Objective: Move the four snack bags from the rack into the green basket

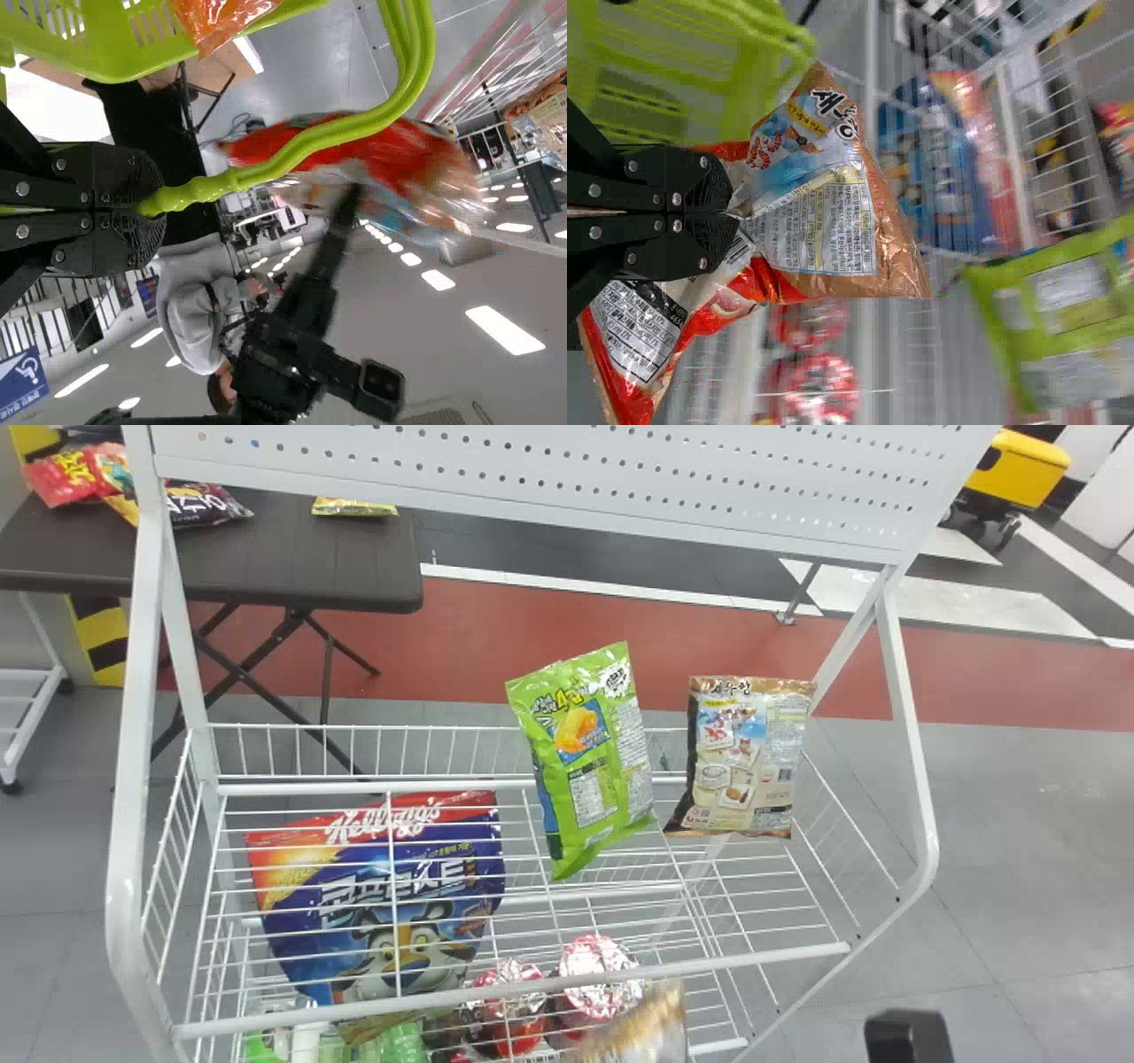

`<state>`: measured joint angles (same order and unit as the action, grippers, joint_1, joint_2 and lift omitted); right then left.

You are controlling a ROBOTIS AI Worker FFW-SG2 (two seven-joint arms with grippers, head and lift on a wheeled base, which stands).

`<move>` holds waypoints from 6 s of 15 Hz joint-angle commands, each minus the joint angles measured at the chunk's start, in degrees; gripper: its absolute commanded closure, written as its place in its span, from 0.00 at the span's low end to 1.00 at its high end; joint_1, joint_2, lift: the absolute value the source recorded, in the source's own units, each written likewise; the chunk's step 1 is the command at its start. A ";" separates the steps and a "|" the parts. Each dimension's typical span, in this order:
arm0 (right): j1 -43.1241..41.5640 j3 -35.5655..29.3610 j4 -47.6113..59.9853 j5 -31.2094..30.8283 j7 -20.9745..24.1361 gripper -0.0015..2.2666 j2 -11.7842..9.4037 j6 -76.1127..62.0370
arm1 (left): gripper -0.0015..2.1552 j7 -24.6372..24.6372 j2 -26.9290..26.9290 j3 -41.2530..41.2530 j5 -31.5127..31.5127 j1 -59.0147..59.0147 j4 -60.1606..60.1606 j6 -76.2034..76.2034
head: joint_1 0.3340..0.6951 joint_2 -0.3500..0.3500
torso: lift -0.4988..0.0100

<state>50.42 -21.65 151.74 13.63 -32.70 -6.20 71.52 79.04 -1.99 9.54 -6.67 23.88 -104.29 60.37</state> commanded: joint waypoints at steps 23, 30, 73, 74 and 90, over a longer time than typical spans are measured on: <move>-4.90 12.86 -17.62 1.05 -0.17 0.02 -2.76 -3.88 | 0.70 -1.08 0.05 3.38 1.49 -0.06 -0.48 0.59 | 1.00 0.00 | 0.98; -7.88 1.34 -17.88 6.50 -3.33 0.04 1.28 -7.57 | 0.70 -1.08 -0.04 3.56 1.57 -0.06 -0.83 1.82 | 1.00 0.00 | 0.98; -8.59 -8.41 -21.66 11.78 -13.97 0.95 3.48 13.17 | 0.70 -1.52 0.14 2.59 1.05 -1.64 -0.30 2.52 | 1.00 0.00 | 0.98; -8.59 -5.95 -22.28 10.90 -13.88 0.95 3.39 12.64 | 0.70 -1.61 0.14 2.77 1.22 -1.73 -0.30 2.52 | 1.00 0.00 | 0.98; -9.55 1.78 -24.56 8.17 -12.65 0.00 1.90 2.62 | 0.70 -1.61 0.14 3.30 1.13 -1.64 -0.65 2.70 | 1.00 0.00 | 0.98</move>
<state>40.94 -16.15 126.00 20.73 -44.99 -4.37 73.43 77.47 -1.87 12.76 -5.54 22.30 -104.93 63.06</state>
